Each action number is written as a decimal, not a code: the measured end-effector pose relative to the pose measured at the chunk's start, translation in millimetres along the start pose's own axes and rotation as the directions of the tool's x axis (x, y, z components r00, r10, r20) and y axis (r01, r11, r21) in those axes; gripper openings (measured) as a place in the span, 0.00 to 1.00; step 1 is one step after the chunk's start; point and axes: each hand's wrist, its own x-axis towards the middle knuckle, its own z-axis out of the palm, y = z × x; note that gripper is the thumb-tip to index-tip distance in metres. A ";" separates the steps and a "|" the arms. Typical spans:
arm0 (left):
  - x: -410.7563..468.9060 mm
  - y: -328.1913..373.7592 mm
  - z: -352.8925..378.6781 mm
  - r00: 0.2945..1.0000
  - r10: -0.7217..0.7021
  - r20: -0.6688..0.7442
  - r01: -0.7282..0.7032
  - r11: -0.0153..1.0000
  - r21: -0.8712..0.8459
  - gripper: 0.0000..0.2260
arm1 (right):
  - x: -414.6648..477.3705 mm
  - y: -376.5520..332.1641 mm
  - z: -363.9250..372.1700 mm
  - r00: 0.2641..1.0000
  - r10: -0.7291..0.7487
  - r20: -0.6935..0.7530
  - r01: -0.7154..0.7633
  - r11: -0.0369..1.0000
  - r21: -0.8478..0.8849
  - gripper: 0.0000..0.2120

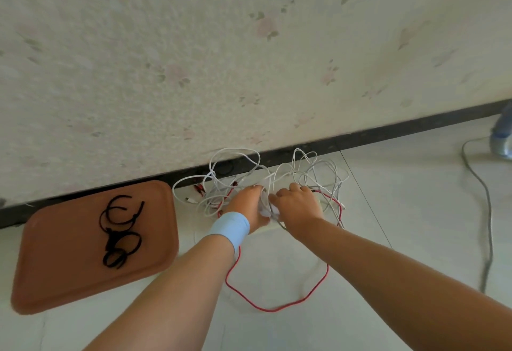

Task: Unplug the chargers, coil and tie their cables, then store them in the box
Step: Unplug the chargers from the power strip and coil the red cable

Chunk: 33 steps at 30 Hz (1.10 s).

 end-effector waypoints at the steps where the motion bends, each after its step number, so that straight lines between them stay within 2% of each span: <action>1: -0.4 -0.1 -1.8 1.000 0.014 -0.019 -0.014 1.000 0.024 0.14 | 1.1 0.6 0.5 1.000 0.000 0.000 0.000 1.000 -0.003 0.22; 6: -7.4 -0.3 -2.1 0.995 0.086 -0.049 -0.082 0.993 0.079 0.10 | 5.1 3.7 -2.6 1.000 -0.016 0.014 0.016 1.000 0.010 0.21; 10: -7.7 3.3 -30.5 0.988 0.094 -0.122 -0.099 0.994 -0.035 0.10 | 3.1 2.4 -12.2 0.999 -0.013 0.037 0.014 1.000 -0.021 0.14; 13: -12.4 0.1 -56.3 0.984 0.175 0.018 -0.175 0.984 -0.032 0.16 | 3.5 2.7 -22.8 0.994 -0.019 0.105 0.017 1.000 0.016 0.16; 15: -20.4 -7.9 -60.2 0.985 0.155 0.069 -0.154 0.988 -0.019 0.15 | 2.8 5.0 -33.7 0.987 -0.019 0.159 0.006 0.997 0.081 0.21; 16: -23.8 -15.2 -58.6 0.989 0.125 0.085 -0.125 0.992 0.000 0.18 | 1.0 5.8 -39.3 0.987 0.000 0.158 -0.025 0.987 0.156 0.23; 18: -31.6 -32.2 -55.9 0.989 0.073 0.129 -0.084 0.993 0.081 0.30 | -3.8 4.0 -49.3 0.988 0.107 0.111 -0.144 0.901 0.409 0.23; 20: -37.9 -48.7 -56.4 0.988 0.050 0.148 -0.071 0.987 0.143 0.35 | -9.1 -2.0 -56.9 0.958 0.284 0.044 -0.243 0.718 0.652 0.21; 21: -40.7 -55.6 -56.9 0.989 0.037 0.146 -0.057 0.989 0.137 0.35 | -13.8 -7.5 -59.5 0.936 0.351 -0.022 -0.224 0.644 0.732 0.19; 22: -44.2 -60.8 -56.5 0.991 0.021 0.132 -0.034 0.995 0.098 0.35 | -19.1 -15.1 -60.8 0.921 0.371 -0.123 -0.150 0.625 0.766 0.16; 24: -52.5 -66.5 -54.9 0.995 -0.030 0.098 0.033 0.999 -0.024 0.31 | -30.6 -35.3 -61.9 0.916 0.259 -0.307 0.057 0.672 0.739 0.13; 25: -56.0 -68.3 -53.5 0.996 -0.053 0.078 0.059 0.995 -0.078 0.27 | -34.7 -47.9 -61.1 0.941 0.181 -0.286 0.085 0.692 0.717 0.14; 26: -59.3 -69.8 -52.3 0.995 -0.073 0.063 0.080 0.989 -0.121 0.24 | -36.8 -60.1 -60.1 0.971 0.131 -0.202 0.054 0.700 0.713 0.15; 27: -62.1 -72.0 -50.5 0.994 -0.090 0.059 0.098 0.983 -0.154 0.23 | -36.7 -69.8 -60.7 0.991 0.123 -0.049 -0.048 0.678 0.734 0.18; 29: -67.6 -74.9 -48.1 0.992 -0.107 0.064 0.118 0.973 -0.200 0.22 | -31.7 -83.4 -61.8 0.952 0.152 0.266 -0.306 0.530 0.791 0.25; 30: -70.8 -76.2 -47.0 0.991 -0.113 0.076 0.127 0.968 -0.218 0.23 | -28.6 -89.0 -59.6 0.923 0.139 0.358 -0.382 0.431 0.817 0.27; 31: -73.6 -77.8 -45.7 0.989 -0.117 0.090 0.135 0.965 -0.226 0.24 | -26.2 -93.7 -59.0 0.913 0.125 0.388 -0.407 0.351 0.843 0.26; 33: -78.5 -81.4 -43.9 0.986 -0.120 0.114 0.144 0.962 -0.233 0.27 | -21.3 -101.2 -53.2 0.918 0.123 0.376 -0.396 0.257 0.881 0.17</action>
